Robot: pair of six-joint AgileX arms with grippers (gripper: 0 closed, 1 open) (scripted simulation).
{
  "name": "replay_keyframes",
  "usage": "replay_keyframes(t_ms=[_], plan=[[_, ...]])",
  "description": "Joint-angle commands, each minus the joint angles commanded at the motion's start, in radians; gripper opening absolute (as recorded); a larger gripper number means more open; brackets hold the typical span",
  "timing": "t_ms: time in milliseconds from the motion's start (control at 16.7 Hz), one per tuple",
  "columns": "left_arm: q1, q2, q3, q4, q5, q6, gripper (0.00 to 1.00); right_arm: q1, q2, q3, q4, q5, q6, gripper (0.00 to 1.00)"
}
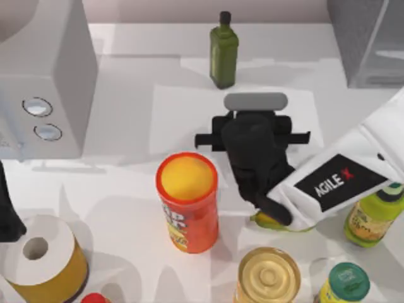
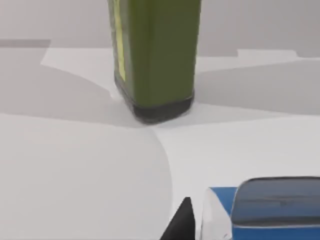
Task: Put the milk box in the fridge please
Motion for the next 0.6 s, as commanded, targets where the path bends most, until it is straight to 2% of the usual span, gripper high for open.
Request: replay_keyframes(t_ms=[600], plan=[[0.0, 0.0, 0.0, 0.0, 0.0, 0.0, 1.0, -0.005, -0.286, 0.075, -0.375, 0.004, 0.006, 0.0]])
